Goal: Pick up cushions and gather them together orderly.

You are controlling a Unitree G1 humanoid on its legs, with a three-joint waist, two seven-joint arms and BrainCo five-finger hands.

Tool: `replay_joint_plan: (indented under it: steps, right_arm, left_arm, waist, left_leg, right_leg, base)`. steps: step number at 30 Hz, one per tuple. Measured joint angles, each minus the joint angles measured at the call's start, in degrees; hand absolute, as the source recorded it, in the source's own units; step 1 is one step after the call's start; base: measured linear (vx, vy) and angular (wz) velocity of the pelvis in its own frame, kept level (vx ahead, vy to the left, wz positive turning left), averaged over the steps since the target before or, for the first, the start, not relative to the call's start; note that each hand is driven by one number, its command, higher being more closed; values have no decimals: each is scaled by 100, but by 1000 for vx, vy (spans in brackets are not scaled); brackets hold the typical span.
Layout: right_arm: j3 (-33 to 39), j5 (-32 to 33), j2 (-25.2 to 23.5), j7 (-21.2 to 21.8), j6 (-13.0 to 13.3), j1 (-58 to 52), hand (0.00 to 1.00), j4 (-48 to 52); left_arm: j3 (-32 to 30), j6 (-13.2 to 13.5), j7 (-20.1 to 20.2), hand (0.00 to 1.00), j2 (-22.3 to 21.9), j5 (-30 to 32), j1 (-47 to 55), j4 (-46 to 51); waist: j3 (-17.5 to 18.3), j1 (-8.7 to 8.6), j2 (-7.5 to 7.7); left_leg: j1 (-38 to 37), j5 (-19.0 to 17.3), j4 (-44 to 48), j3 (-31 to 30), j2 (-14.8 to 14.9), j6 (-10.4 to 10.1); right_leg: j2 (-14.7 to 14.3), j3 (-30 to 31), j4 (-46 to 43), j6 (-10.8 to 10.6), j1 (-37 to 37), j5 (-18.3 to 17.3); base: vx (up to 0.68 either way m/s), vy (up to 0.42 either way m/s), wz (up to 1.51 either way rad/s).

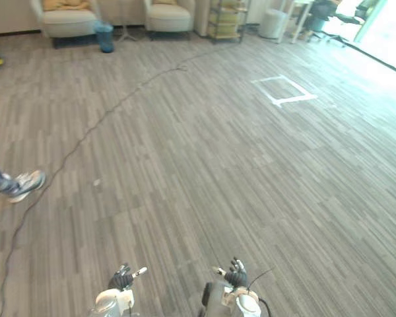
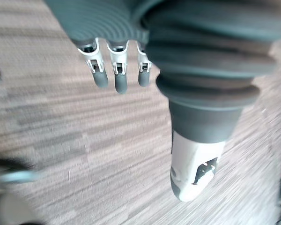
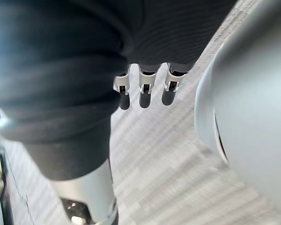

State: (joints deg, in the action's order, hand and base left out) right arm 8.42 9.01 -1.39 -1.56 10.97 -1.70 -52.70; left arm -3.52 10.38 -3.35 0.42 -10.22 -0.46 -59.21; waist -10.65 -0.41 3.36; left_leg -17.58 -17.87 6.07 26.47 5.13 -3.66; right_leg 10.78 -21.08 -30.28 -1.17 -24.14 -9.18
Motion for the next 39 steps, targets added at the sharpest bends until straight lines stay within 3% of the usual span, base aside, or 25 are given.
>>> replay_joint_plan:
  steps: [2, 3, 4, 5, 7, 8, 10, 11, 13, 15, 17, 19, 20, 21, 22, 23, 24, 25, 27, 30, 32, 34, 36, 38, 39]
  right_arm:
    - [46, 2, 13, 0, -7, 17, 0, -39]
    - [35, -9, 129, 12, -17, 27, 0, -51]
    - [38, -16, 206, 45, -21, 33, 0, -42]
    - [44, -15, 232, 43, -24, 39, 0, -38]
    - [38, -23, 274, 48, -57, 41, 0, 18]
    - [15, -10, 277, 44, -58, 62, 0, 15]
    - [-175, -1, 222, 36, -80, 83, 0, -38]
    - [-318, 3, 160, 37, -91, 93, 0, -83]
    - [-470, 11, 102, 49, -116, 46, 0, -258]
    - [-452, 13, 30, 27, -163, 40, 0, -336]
    - [-456, 7, 9, 28, -182, 43, 0, -371]
    - [-496, 6, -22, 22, -190, 36, 0, -577]
    - [-531, -2, -103, 46, -189, -45, 0, -619]
    - [-530, -1, -119, 43, -188, -62, 0, -618]
    - [-544, -9, -132, 44, -196, -103, 0, -617]
    - [-645, -29, -146, 46, -199, -78, 0, -605]
    - [-646, -31, -153, 48, -195, -55, 0, -596]
    - [-691, -37, -19, 64, -144, -122, 0, -506]
    - [-697, -50, -20, 74, -96, -122, 0, -409]
    - [-629, -67, 38, 96, -48, -23, 0, -378]
    - [-626, -64, 145, 105, -12, 74, 0, -392]
    - [-464, -60, 222, 102, -3, 112, 0, -457]
    - [-397, -59, 364, 94, -39, 101, 0, -492]
    - [-401, -120, 449, 102, -92, 104, 0, -451]
    - [-413, -160, 484, 102, -92, 109, 0, -416]
  left_arm:
    - [5, 5, 15, 0, -33, 7, 8, -18]
    - [-63, 1, 23, 0, -126, 28, 13, -98]
    - [-289, -11, 28, 0, -268, 68, 81, -143]
    - [-380, -8, 31, 0, -305, 83, 92, -140]
    - [-509, -6, 38, 0, -353, 124, 60, -91]
    - [-671, -4, 51, 0, -365, 116, 82, -65]
    - [-778, 15, 106, 0, -340, 114, 67, 69]
    - [-787, 34, 111, 0, -315, 112, 86, 158]
    - [-785, 54, 114, 0, -217, 99, 144, 372]
    - [-792, 94, 111, 0, -206, 84, 163, 482]
    - [-780, 163, 98, 0, -165, -15, 183, 514]
    - [-777, 166, 84, 0, -54, -15, 232, 418]
    - [-780, 164, 80, 0, 67, -4, 236, 332]
    - [-786, 162, 78, 0, 85, -4, 236, 333]
    - [-802, 156, 74, 0, 129, -5, 236, 333]
    - [-848, 126, 73, 0, 180, -4, 243, 204]
    - [-849, 124, 74, 0, 174, -9, 244, 189]
    - [-678, 124, 63, 0, 164, -14, 272, 187]
    - [-516, 38, 2, 0, 166, -8, 221, -28]
    - [-376, 4, -2, 0, 78, 0, 93, -164]
    - [-295, 2, 4, 0, 50, 15, 90, -258]
    - [-107, -4, 15, 0, 75, 59, 84, -341]
    - [-181, -1, 23, 0, 40, 135, 157, -338]
    - [-519, 8, 31, 0, -89, 175, 153, -324]
    - [-683, 3, 37, 0, -149, 194, 153, -298]
  waist:
    - [-6, -23, 1]
    - [-27, -37, -118]
    - [42, -22, -346]
    - [50, -21, -401]
    - [-20, -33, -571]
    - [-66, 25, -647]
    - [-163, 100, -679]
    - [-228, 137, -565]
    - [-99, 277, -384]
    - [-85, 387, -393]
    - [-27, 413, -335]
    - [208, 470, -161]
    - [366, 378, 34]
    - [370, 374, 56]
    - [363, 383, 141]
    - [335, 414, 145]
    - [277, 401, 55]
    - [331, 321, -109]
    - [309, 261, 8]
    - [232, 194, -72]
    - [193, 59, -126]
    - [184, -23, -101]
    - [162, -66, -142]
    - [159, -43, -345]
    - [127, -50, -444]
  left_leg:
    - [-184, 2, -120, -44, -24, -1]
    - [-418, 17, -39, -171, 108, -18]
    - [-450, 105, 339, -321, 391, -171]
    - [-386, 222, 688, -434, 505, -313]
    - [420, 1220, 3002, -1093, 931, -155]
    - [1088, 1472, 4472, -1470, 1125, -314]
    - [1684, 1095, 5632, -1622, 1095, -266]
    - [2087, 864, 5839, -1642, 970, -192]
    - [2902, 435, 5117, -1501, 678, -1]
    - [3383, 313, 3911, -1541, 470, 57]
    - [3668, 881, 1498, -2107, 98, -144]
    - [3560, 1522, 1398, -2063, -114, -75]
    - [3517, 1304, 1584, -1761, -146, 109]
    - [3515, 1208, 1727, -1700, -123, 159]
    - [3354, 1098, 1937, -1500, -118, 275]
    - [3022, 1048, 2555, -1221, 7, 361]
    - [3060, 962, 2791, -1139, 52, 367]
    - [2409, 924, 1525, -1294, -33, 301]
    - [1569, 419, 1158, -1116, -228, 314]
    - [797, 322, 524, -1055, -168, 352]
    - [344, 322, 97, -1054, -89, 351]
    - [13, 300, -232, -1061, -151, 343]
    - [-417, 226, -273, -1304, -205, 362]
    - [-213, 248, 849, -1462, 120, 331]
    - [183, 424, 1866, -1614, 283, 45]
  right_leg:
    - [-101, -124, 910, 115, 18, 454]
    - [-250, -153, 768, 680, 151, 1029]
    - [-404, -208, 401, 799, 197, 651]
    - [-467, -202, 226, 816, 237, 450]
    - [-746, -55, 117, 846, 648, -99]
    - [-1030, 132, 344, 911, 1031, -243]
    - [-1305, 510, 673, 1022, 1678, -424]
    - [-1387, 766, 959, 1052, 2167, -536]
    - [-1397, 1399, 1484, 949, 2849, -583]
    - [-1368, 1861, 1832, 827, 3300, -652]
    - [-1156, 2470, 2195, 622, 3831, -923]
    - [-905, 2893, 2182, 524, 3911, -1017]
    - [-670, 3074, 1859, 333, 3734, -867]
    - [-652, 3156, 1721, 240, 3694, -809]
    - [-564, 3272, 1318, 30, 3640, -634]
    - [-588, 3226, 50, -145, 3301, 154]
    - [-654, 3180, -400, -284, 3161, 466]
    - [-613, 2996, -1913, -722, 2462, 993]
    - [-328, 2379, -3030, -448, 1697, 52]
    - [-324, 1215, -2536, -67, 982, -627]
    - [-401, 617, -1220, -20, 678, -664]
    - [-390, 555, 541, -14, 497, -22]
    - [-445, 752, 691, 382, 493, 782]
    - [-590, 686, 212, 508, 628, 177]
    - [-735, 697, 196, 543, 780, -30]
  base:
    - [508, -136, 4]
    - [803, -238, -17]
    - [693, -224, -24]
    - [681, -282, -36]
    - [729, -293, -54]
    - [657, -163, -80]
    - [651, -68, -108]
    - [625, -38, -118]
    - [594, 12, -151]
    - [707, 129, -137]
    - [846, 303, -118]
    - [792, 358, -118]
    - [656, 281, -98]
    - [638, 273, -72]
    - [706, 295, -110]
    - [804, 338, -118]
    - [550, 299, -140]
    - [234, 216, -97]
    - [321, 147, -66]
    - [461, 52, -15]
    - [456, 7, 19]
    - [539, -95, 41]
    - [703, -178, 34]
    - [669, -233, -13]
    - [779, -296, -41]
